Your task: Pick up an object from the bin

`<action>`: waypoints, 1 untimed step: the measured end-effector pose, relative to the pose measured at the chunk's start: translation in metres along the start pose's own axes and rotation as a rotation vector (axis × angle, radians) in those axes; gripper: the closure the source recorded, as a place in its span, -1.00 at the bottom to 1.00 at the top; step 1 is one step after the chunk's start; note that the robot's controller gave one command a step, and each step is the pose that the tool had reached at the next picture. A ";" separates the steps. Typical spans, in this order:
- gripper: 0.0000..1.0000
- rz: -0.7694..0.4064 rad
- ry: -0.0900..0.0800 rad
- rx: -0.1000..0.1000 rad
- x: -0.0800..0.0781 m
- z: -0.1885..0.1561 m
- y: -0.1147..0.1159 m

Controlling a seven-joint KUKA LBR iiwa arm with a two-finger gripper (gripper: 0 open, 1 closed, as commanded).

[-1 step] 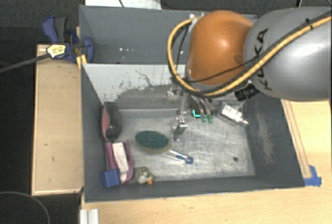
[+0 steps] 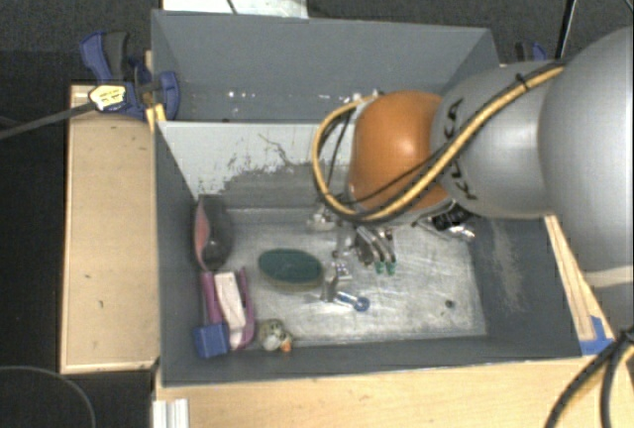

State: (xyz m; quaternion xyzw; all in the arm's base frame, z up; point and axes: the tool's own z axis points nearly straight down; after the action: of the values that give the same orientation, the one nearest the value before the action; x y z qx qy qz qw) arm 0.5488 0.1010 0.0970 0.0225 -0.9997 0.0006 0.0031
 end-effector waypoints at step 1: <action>-1.00 0.150 -0.005 -0.003 0.030 0.015 0.038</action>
Offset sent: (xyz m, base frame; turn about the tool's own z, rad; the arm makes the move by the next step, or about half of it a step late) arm -0.0311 0.0352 -0.0143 0.1526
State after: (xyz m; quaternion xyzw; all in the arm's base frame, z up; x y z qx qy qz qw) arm 0.5170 0.1378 0.0823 -0.0526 -0.9986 -0.0009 0.0006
